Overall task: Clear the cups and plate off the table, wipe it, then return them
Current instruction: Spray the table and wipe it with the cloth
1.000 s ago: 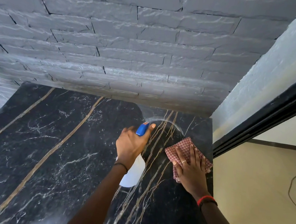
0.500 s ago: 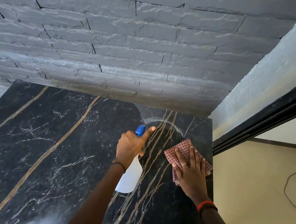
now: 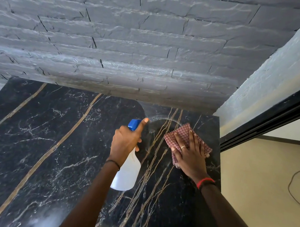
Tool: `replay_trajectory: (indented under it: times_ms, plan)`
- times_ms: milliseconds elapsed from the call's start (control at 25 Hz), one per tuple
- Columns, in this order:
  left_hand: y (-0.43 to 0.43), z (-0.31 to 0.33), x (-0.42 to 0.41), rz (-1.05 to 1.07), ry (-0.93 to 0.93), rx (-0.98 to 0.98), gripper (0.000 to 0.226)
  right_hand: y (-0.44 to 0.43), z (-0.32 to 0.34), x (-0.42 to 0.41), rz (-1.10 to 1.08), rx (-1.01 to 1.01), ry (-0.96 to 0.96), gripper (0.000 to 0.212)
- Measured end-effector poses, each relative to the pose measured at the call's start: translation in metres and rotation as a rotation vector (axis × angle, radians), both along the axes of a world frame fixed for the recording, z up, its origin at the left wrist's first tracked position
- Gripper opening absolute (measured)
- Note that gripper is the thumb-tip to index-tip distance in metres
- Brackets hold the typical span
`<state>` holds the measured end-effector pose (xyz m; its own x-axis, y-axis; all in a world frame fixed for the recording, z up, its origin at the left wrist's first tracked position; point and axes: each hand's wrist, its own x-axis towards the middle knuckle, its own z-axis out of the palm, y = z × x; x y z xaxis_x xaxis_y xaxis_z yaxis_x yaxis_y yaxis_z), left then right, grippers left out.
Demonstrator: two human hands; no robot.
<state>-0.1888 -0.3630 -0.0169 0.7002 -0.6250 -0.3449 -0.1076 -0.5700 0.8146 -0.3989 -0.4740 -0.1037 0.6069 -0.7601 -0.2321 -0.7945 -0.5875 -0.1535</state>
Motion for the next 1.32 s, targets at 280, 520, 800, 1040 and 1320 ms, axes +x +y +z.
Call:
replay_trajectory:
  times_ms: [280,520,800,1040,1320]
  plan:
    - [0.005,-0.003,0.031,0.027,0.002,0.055,0.055,-0.009,-0.002,0.115,0.082,0.023,-0.043,0.055]
    - [-0.004,-0.005,0.044,-0.012,-0.015,0.033,0.054,0.051,-0.005,0.075,0.222,0.011,-0.067,0.057]
    - [-0.003,-0.016,0.056,0.000,0.062,0.085,0.051,0.000,-0.006,0.043,0.058,-0.025,-0.019,0.055]
    - [0.003,-0.015,0.064,0.001,0.031,0.091,0.054,-0.005,-0.004,0.143,0.127,0.016,-0.038,0.054]
    - [-0.016,-0.009,0.066,-0.028,-0.088,0.069,0.068,0.066,-0.007,0.095,0.236,-0.019,-0.050,0.055]
